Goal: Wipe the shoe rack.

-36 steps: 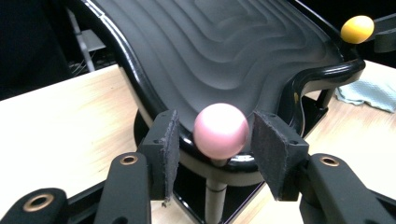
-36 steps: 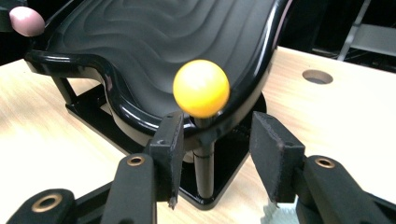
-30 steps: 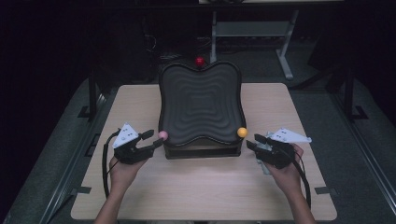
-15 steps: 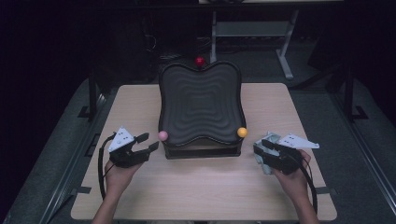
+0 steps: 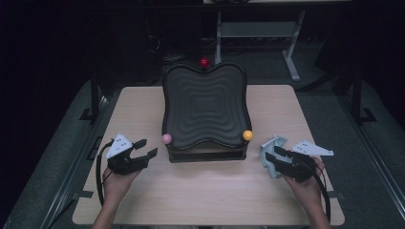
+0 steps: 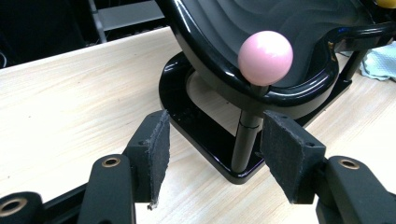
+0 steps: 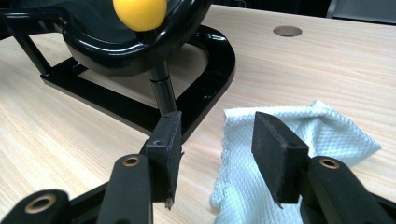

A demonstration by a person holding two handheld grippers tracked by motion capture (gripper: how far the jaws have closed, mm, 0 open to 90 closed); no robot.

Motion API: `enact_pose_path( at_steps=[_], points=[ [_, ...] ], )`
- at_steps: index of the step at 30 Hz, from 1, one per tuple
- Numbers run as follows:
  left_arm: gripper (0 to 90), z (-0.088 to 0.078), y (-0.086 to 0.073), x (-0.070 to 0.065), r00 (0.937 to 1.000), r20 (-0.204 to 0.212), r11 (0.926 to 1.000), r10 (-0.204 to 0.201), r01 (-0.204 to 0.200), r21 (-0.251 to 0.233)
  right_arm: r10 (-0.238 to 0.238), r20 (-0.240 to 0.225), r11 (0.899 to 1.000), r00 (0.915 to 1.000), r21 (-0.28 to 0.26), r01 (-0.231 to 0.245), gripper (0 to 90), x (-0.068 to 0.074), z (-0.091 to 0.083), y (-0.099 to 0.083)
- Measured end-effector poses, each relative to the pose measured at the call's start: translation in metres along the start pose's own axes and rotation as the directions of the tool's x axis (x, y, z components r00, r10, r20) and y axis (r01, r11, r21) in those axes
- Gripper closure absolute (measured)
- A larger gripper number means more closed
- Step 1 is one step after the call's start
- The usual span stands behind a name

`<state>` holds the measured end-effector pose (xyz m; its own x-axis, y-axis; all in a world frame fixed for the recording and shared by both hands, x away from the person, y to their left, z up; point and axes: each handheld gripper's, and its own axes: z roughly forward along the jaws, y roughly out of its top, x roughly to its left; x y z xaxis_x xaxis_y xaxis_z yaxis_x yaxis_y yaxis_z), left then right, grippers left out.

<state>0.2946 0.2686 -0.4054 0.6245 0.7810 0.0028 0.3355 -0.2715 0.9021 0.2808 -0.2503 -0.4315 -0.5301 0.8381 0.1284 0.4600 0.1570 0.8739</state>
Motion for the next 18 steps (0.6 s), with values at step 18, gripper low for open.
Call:
enact_pose_path(
  at_steps=[18],
  points=[
    [39.4, -0.003, -0.012, 0.002, 0.9999, -0.016, 0.9997, 0.003, -0.002, 0.023, 0.014, 0.013, 1.000, 0.9998, 0.009, -0.015, 50.2, -0.006, -0.008, -0.014]
  ],
)
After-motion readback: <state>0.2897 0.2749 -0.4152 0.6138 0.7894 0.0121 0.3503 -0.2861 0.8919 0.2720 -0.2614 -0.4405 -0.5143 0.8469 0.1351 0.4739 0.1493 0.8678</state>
